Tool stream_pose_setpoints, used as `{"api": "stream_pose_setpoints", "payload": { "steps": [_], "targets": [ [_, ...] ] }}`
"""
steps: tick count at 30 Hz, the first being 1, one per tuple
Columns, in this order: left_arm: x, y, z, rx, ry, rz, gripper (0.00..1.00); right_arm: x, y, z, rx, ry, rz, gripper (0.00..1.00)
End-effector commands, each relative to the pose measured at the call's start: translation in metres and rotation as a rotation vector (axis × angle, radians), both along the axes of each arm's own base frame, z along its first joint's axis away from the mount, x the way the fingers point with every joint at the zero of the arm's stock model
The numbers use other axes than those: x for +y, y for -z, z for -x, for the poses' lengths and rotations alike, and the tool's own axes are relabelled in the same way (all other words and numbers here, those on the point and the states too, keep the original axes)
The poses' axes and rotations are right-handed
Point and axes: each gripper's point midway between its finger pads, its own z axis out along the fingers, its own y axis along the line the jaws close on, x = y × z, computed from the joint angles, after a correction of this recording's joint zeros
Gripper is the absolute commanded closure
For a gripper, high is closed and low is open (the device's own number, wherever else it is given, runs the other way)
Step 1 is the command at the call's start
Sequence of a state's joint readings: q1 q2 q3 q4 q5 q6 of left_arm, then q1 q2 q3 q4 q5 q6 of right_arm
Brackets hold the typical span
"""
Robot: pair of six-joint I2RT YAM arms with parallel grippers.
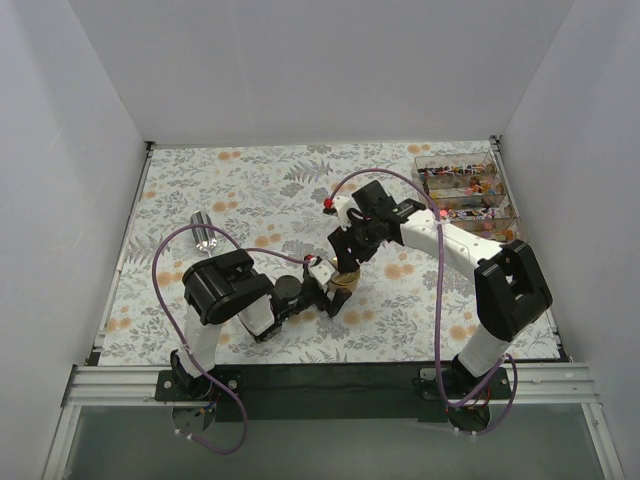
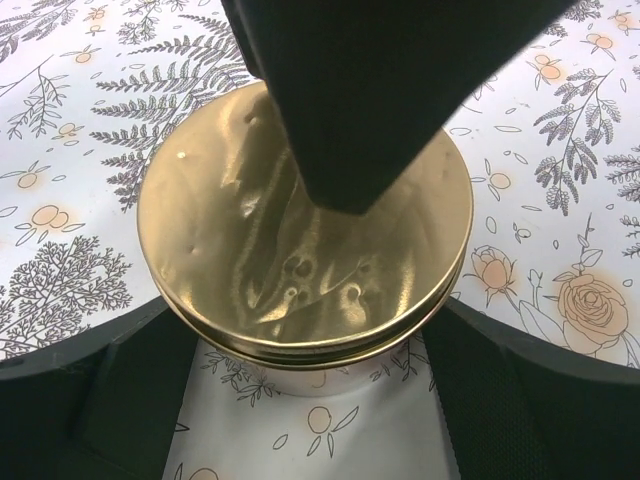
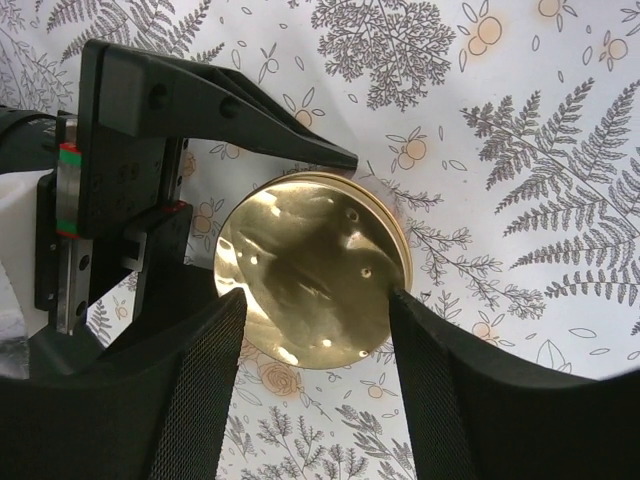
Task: Pack the candies
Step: Screw the bottle lid onto the packing bottle.
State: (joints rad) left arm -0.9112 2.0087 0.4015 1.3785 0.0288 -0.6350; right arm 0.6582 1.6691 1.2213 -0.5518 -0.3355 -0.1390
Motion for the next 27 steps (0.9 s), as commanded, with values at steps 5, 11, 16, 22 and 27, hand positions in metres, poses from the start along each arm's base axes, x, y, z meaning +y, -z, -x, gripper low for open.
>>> {"api": "stream_pose_setpoints", "payload": {
  "steps": [5,11,16,22,27],
  "targets": [
    [-0.010,-0.089,-0.010,-0.269,0.008,0.292,0.25,-0.004,-0.012,-0.015,-0.059,0.012,0.017,0.36],
    [-0.009,-0.084,-0.011,-0.261,0.002,0.284,0.27,-0.012,-0.012,-0.030,-0.108,0.053,0.060,0.42],
    [-0.009,-0.079,-0.012,-0.256,-0.004,0.275,0.28,-0.014,-0.003,-0.028,-0.080,0.050,0.061,0.46],
    [-0.008,-0.077,-0.014,-0.257,-0.018,0.267,0.28,-0.014,0.012,-0.015,-0.015,0.037,0.054,0.54],
    [-0.004,-0.075,-0.019,-0.259,-0.052,0.259,0.29,-0.017,0.017,-0.003,0.020,0.044,0.048,0.67]
  ]
}}
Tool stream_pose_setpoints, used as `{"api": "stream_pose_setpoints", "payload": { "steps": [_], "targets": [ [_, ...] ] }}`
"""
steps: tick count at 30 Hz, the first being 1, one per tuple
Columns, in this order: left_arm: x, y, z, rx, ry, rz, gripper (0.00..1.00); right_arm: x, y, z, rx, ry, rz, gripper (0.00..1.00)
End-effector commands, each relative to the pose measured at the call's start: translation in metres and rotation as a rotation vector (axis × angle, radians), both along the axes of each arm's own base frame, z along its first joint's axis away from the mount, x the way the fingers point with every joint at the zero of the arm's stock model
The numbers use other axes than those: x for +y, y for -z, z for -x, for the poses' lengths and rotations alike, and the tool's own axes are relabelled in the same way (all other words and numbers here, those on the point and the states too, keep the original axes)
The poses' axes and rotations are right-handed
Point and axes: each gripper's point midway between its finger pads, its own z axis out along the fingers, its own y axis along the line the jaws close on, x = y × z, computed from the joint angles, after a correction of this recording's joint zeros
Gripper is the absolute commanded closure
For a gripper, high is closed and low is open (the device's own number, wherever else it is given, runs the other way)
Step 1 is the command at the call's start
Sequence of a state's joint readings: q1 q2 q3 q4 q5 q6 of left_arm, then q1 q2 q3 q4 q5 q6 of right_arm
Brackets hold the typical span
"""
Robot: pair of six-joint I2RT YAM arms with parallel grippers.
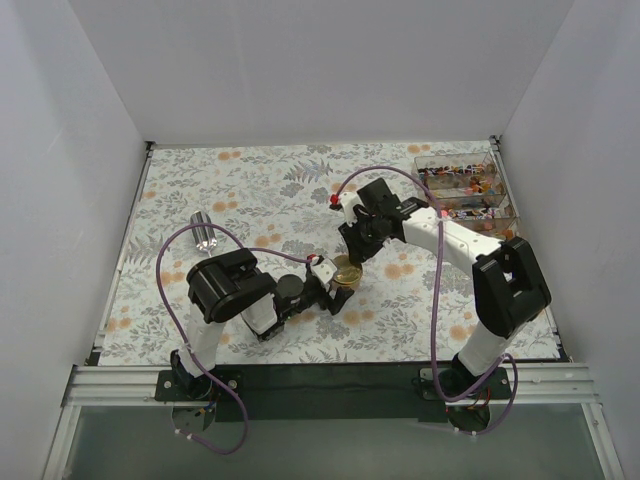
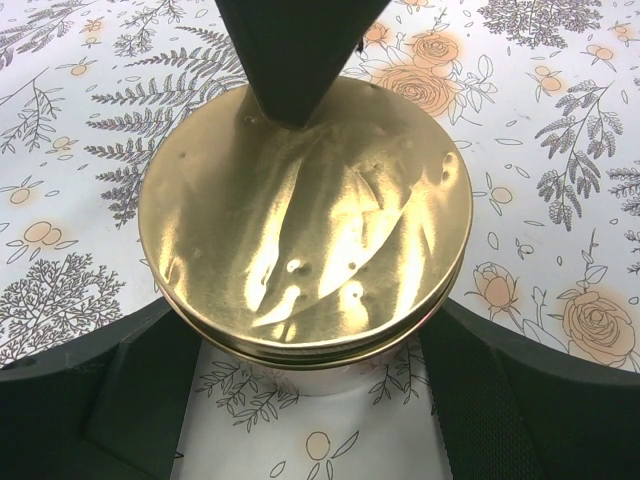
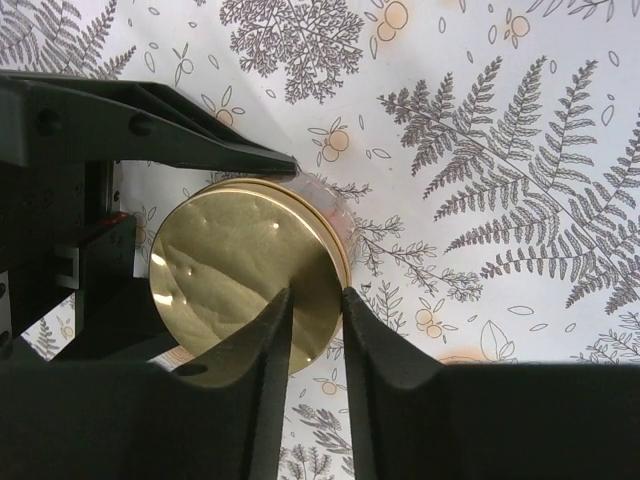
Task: Pack the candies
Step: Screw the bottle lid onto the packing bottle.
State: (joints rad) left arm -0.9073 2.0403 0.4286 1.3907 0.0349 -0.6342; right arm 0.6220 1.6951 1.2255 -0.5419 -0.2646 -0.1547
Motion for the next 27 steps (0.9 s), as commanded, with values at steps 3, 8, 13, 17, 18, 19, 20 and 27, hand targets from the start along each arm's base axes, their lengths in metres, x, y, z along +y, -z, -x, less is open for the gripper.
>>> {"api": "stream_pose_setpoints", "payload": {
  "steps": [3,8,13,17,18,19,20,27],
  "targets": [
    [0.003,-0.076,-0.017,-0.256,-0.073,0.248,0.29,-0.006,0.011,0.028,0.089,0.008,-0.008,0.71],
    [0.006,-0.075,-0.019,-0.256,-0.090,0.243,0.29,-0.013,0.022,0.048,0.154,0.064,-0.016,0.76],
    [0.007,-0.073,-0.021,-0.255,-0.107,0.239,0.29,-0.018,0.027,0.069,0.221,0.141,-0.030,0.78],
    [0.009,-0.072,-0.022,-0.253,-0.113,0.236,0.29,-0.017,0.018,0.085,0.234,0.140,-0.072,0.78],
    [0.009,-0.072,-0.022,-0.253,-0.113,0.236,0.29,-0.017,0.016,0.090,0.247,0.136,-0.085,0.78],
    [0.008,-0.072,-0.022,-0.252,-0.111,0.237,0.29,-0.015,0.010,0.091,0.238,0.138,-0.106,0.79],
    [0.008,-0.072,-0.021,-0.251,-0.108,0.236,0.29,-0.015,0.006,0.092,0.235,0.135,-0.114,0.78],
    [0.009,-0.070,-0.020,-0.247,-0.102,0.232,0.29,-0.030,-0.016,0.045,0.096,0.168,-0.106,0.77]
  ]
}}
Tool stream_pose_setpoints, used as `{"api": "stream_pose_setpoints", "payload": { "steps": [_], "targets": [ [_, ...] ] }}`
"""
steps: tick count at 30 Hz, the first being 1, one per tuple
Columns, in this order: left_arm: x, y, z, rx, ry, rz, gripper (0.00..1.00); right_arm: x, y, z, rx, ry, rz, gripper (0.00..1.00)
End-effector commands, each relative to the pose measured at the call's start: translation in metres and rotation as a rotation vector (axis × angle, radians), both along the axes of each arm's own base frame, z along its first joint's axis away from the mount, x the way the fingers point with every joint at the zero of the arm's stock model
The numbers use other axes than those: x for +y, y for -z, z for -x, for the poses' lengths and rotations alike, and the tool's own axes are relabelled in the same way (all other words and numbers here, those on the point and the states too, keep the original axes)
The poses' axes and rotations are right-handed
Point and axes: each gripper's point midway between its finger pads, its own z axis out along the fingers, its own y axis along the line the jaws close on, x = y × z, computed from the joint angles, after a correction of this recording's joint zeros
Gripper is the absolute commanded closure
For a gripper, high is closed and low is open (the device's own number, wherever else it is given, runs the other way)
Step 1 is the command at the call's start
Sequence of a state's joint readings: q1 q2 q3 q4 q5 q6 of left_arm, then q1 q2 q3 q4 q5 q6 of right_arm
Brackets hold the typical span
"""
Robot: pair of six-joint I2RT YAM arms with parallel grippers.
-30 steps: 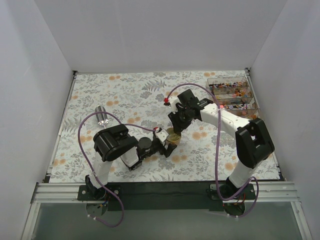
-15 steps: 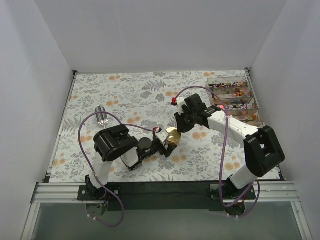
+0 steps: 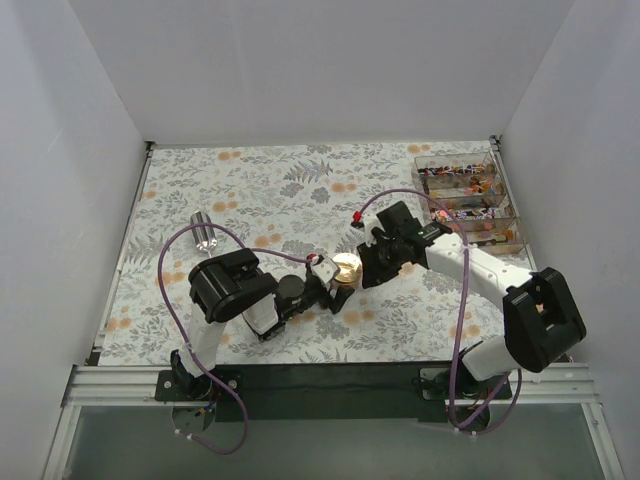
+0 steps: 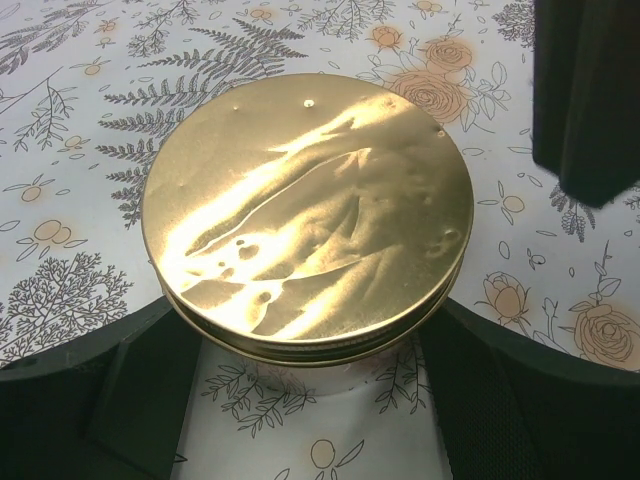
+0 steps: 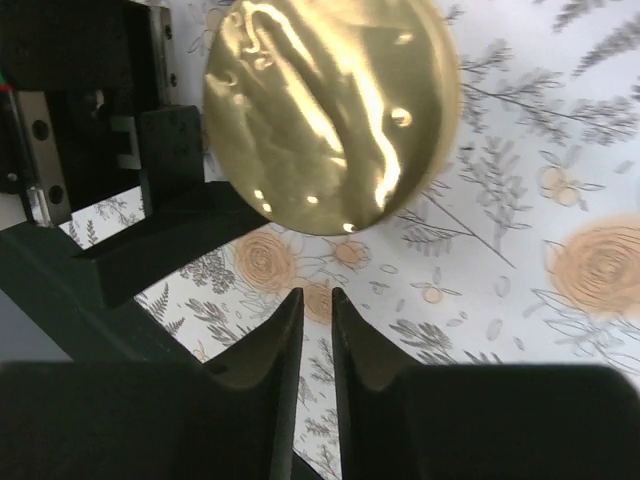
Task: Pack the candies
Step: Screw the bottle lid onto the packing bottle.
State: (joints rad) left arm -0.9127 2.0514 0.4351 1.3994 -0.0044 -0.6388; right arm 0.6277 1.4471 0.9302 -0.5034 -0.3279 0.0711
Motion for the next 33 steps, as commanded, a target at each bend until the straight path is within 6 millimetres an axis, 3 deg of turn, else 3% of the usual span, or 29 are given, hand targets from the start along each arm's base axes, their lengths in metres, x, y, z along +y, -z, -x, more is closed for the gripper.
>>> {"api": "stream_pose_setpoints", "payload": {
  "steps": [1,8,13,19,24,28,33],
  "targets": [
    [0.007,-0.071,-0.015,-0.249,-0.066,0.228,0.29,-0.003,-0.030,-0.045,-0.094,0.033,-0.035,0.75],
    [0.007,-0.069,-0.014,-0.246,-0.064,0.221,0.29,0.025,-0.044,-0.094,-0.176,-0.103,-0.068,0.60],
    [0.008,-0.068,-0.015,-0.247,-0.066,0.220,0.29,0.041,-0.034,-0.101,-0.145,-0.192,-0.102,0.60],
    [0.007,-0.067,-0.014,-0.244,-0.061,0.219,0.29,0.048,-0.024,-0.093,-0.083,-0.240,-0.136,0.60],
    [0.008,-0.066,-0.016,-0.243,-0.073,0.217,0.29,0.042,-0.016,-0.079,-0.035,-0.248,-0.123,0.64],
    [0.008,-0.066,-0.017,-0.243,-0.078,0.217,0.29,0.035,-0.010,-0.063,-0.001,-0.243,-0.111,0.77],
    [0.008,-0.064,-0.018,-0.239,-0.084,0.212,0.30,0.024,0.003,-0.030,0.064,-0.228,-0.076,0.83]
  ]
}}
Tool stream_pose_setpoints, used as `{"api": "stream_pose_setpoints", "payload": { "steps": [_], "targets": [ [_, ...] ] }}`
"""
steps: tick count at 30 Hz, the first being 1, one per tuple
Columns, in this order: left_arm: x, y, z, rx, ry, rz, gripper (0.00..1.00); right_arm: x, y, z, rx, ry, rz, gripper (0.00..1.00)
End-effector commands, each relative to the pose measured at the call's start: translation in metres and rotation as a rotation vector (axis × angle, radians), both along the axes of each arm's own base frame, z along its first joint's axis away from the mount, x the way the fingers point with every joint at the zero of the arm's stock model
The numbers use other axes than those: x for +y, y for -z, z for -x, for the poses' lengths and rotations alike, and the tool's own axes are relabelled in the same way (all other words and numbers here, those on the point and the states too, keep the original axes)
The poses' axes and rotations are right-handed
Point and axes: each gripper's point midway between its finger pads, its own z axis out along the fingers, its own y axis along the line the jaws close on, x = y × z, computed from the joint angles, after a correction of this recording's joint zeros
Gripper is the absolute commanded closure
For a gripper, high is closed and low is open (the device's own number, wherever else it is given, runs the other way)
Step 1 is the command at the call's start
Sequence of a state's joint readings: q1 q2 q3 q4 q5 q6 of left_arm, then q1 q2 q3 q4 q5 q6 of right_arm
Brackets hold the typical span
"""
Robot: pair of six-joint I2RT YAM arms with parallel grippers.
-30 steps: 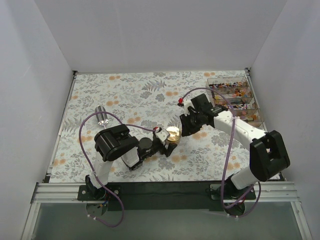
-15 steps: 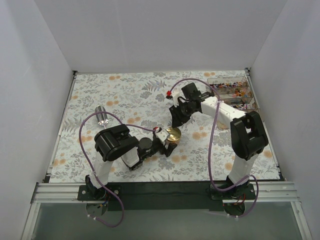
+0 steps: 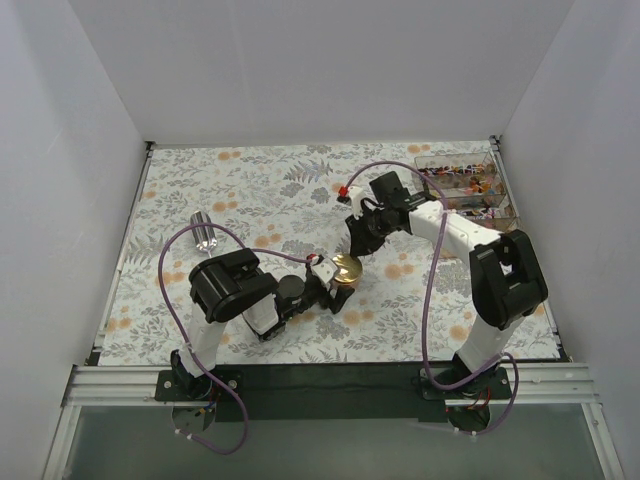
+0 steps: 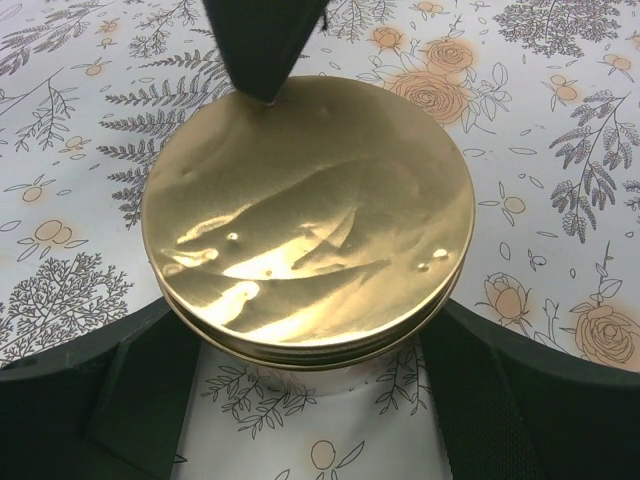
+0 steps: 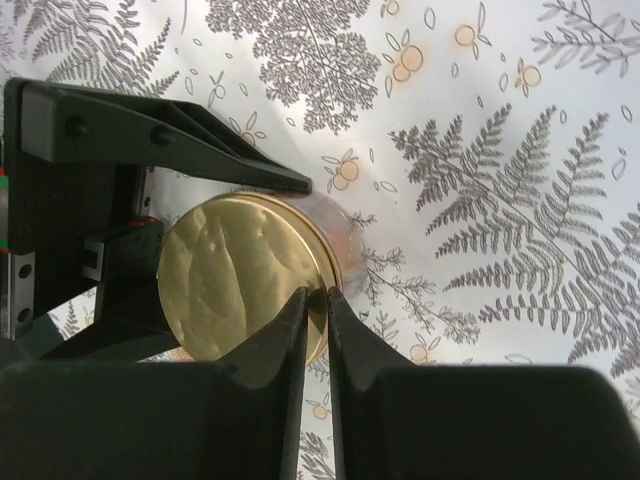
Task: Pack the candies
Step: Screw the bottle lid onto the packing bottle.
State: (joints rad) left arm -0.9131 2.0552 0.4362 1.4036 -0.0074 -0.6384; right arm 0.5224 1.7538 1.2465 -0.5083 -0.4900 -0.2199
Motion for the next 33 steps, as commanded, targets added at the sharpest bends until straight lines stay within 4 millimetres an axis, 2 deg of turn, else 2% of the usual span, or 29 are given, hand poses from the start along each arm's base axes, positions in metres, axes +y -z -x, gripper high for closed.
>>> {"api": "stream_pose_setpoints", "payload": {
  "steps": [1,3,5,6,9,10,13,15,18,19,20,22,23,24,27,33],
  "targets": [
    [0.008,-0.063,-0.019,-0.234,-0.087,0.206,0.30,-0.006,0.007,0.060,0.167,-0.022,0.036,0.83],
    [0.009,-0.063,-0.020,-0.233,-0.093,0.204,0.31,-0.010,0.016,0.076,0.189,-0.011,0.073,0.84],
    [0.010,-0.062,-0.020,-0.234,-0.098,0.201,0.32,-0.007,0.015,0.085,0.206,0.021,0.059,0.84],
    [0.010,-0.062,-0.020,-0.234,-0.099,0.199,0.32,-0.009,0.022,0.097,0.233,0.028,0.070,0.84],
    [0.011,-0.062,-0.020,-0.235,-0.099,0.198,0.32,-0.008,0.019,0.110,0.249,0.097,0.024,0.85],
    [0.011,-0.063,-0.019,-0.235,-0.098,0.202,0.32,-0.007,0.017,0.108,0.237,0.110,0.010,0.85],
    [0.011,-0.064,-0.019,-0.235,-0.095,0.204,0.32,-0.017,0.009,0.095,0.159,0.163,0.033,0.84],
    [0.010,-0.062,-0.017,-0.232,-0.087,0.203,0.32,-0.028,0.002,0.073,0.078,0.202,0.052,0.84],
    [0.010,-0.062,-0.016,-0.231,-0.083,0.204,0.32,-0.031,-0.020,0.040,0.012,0.220,0.013,0.85],
    [0.010,-0.064,-0.016,-0.234,-0.080,0.208,0.32,-0.029,-0.019,0.033,0.002,0.187,0.018,0.82],
    [0.010,-0.063,-0.016,-0.234,-0.081,0.206,0.32,-0.022,-0.033,0.021,-0.032,0.163,-0.004,0.79],
    [0.010,-0.063,-0.016,-0.233,-0.080,0.205,0.32,-0.015,-0.029,0.010,-0.036,0.112,0.013,0.71],
    [0.010,-0.062,-0.016,-0.232,-0.080,0.203,0.32,-0.005,-0.040,0.001,-0.056,0.083,-0.021,0.68],
    [0.010,-0.061,-0.016,-0.232,-0.078,0.202,0.32,-0.001,-0.034,-0.003,-0.040,0.070,-0.018,0.66],
    [0.009,-0.061,-0.016,-0.230,-0.076,0.203,0.32,0.013,-0.031,-0.013,-0.023,0.014,-0.042,0.59],
    [0.009,-0.059,-0.016,-0.227,-0.078,0.198,0.32,0.024,-0.019,-0.009,0.022,-0.051,-0.040,0.59]
  ]
}}
